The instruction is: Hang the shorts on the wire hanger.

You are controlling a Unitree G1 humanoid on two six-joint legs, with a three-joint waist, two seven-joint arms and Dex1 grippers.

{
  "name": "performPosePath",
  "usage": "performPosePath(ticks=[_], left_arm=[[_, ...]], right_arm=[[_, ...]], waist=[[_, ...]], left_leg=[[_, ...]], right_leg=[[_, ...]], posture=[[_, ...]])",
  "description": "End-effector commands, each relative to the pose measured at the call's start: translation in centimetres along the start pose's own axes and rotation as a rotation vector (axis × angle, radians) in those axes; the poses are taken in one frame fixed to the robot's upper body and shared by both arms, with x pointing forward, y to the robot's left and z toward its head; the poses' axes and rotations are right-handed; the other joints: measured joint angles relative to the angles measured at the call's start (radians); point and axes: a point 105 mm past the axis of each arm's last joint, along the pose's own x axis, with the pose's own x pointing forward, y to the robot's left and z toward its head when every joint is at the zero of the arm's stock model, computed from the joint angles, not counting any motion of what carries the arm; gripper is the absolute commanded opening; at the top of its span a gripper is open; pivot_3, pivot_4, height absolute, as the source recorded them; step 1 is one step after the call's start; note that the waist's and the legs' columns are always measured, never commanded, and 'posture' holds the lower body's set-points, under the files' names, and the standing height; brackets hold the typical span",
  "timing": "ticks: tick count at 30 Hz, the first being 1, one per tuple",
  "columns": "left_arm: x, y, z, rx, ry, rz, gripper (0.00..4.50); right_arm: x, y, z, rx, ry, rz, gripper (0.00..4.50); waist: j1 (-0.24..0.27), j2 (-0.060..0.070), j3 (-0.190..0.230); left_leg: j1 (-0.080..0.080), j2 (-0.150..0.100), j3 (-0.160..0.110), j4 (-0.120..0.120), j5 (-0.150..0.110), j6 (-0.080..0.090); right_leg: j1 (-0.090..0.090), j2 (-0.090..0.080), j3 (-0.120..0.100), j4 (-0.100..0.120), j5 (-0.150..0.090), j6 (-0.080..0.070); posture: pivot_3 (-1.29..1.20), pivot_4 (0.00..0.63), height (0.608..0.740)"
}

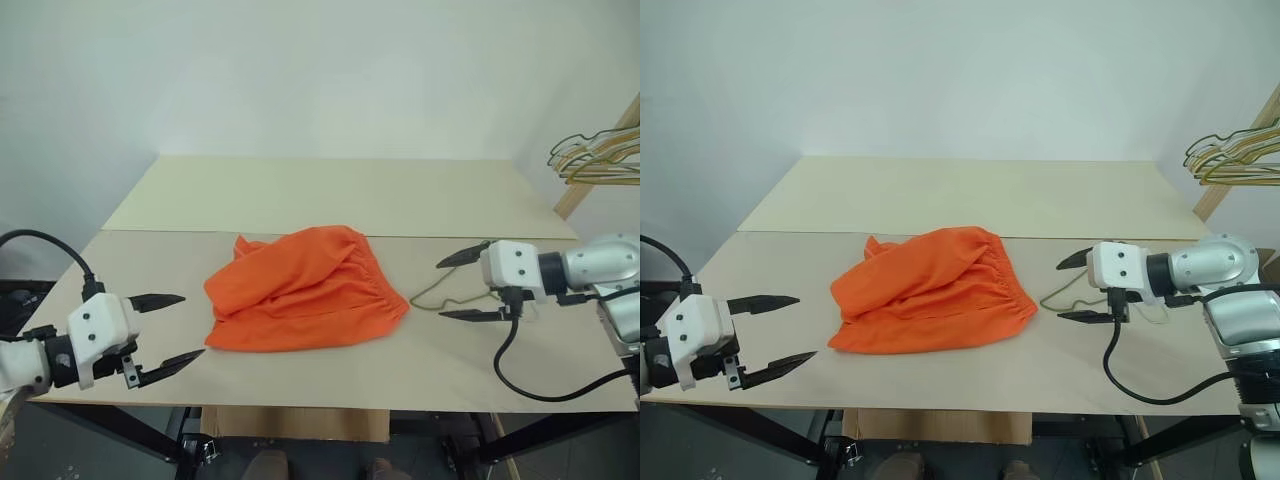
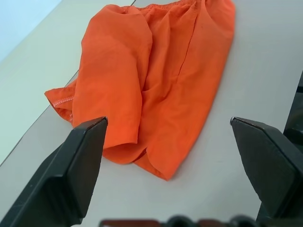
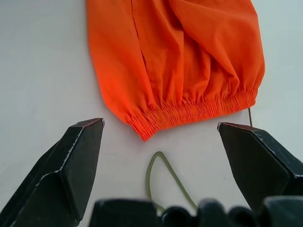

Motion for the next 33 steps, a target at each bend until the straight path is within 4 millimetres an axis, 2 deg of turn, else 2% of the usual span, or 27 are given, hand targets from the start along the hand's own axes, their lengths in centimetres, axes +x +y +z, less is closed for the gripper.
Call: performPosePath(ticks=[1,12,21,24,27,33], left_arm=[[0.0,0.3,0.6,0.027,0.006,-0.009,4.5],[0.1,0.3,0.5,0.035,0.005,0.014,4.5],[0.3,-0.6,-0.6,0.053,0.088,-0.036,4.5],[0.5,-1.5,-1.0,0.039,0.103,-0.071,4.5],[0.6,-1.8,-1.3,0.034,0.122,-0.093,4.5],[1.0,-2.1,-1.9,0.038,0.146,-0.134,4.5]], right_arm=[[-0.9,-0.7,0.8,-0.044,0.002,-0.037,4.46],[-0.9,-0.8,0.8,-0.053,0.004,-0.035,4.46],[0.1,-1.1,0.3,-0.133,0.036,-0.049,4.46],[1.0,-1.3,0.6,-0.167,0.039,-0.066,4.46],[2.0,-0.7,-0.1,-0.281,0.091,-0.037,4.46],[6.2,0.3,-0.4,-0.524,0.094,-0.019,4.46]], waist=[[0.0,0.0,0.0],[0.0,0.0,0.0],[-0.004,0.001,0.0],[-0.009,0.001,0.0],[-0.019,0.001,0.0],[-0.038,0.001,-0.001]], left_leg=[[0.0,0.0,0.0,0.0,0.0,0.0],[0.0,0.0,0.0,0.0,0.0,0.0],[0.0,0.0,0.0,0.0,0.0,0.0],[0.0,0.0,0.0,0.0,0.0,0.0],[0.0,0.0,0.0,0.0,0.0,0.0],[0.0,0.0,0.0,0.0,0.0,0.0]], right_leg=[[0.0,0.0,0.0,0.0,0.0,0.0],[0.0,0.0,0.0,0.0,0.0,0.0],[0.0,0.0,0.0,0.0,0.0,0.0],[0.0,0.0,0.0,0.0,0.0,0.0],[0.0,0.0,0.0,0.0,0.0,0.0],[0.0,0.0,0.0,0.001,0.0,0.0]], posture=[[0.25,0.0,0.74],[0.25,0.0,0.74],[0.22,0.0,0.74],[0.21,0.0,0.74],[0.2,0.0,0.74],[0.18,0.0,0.74]])
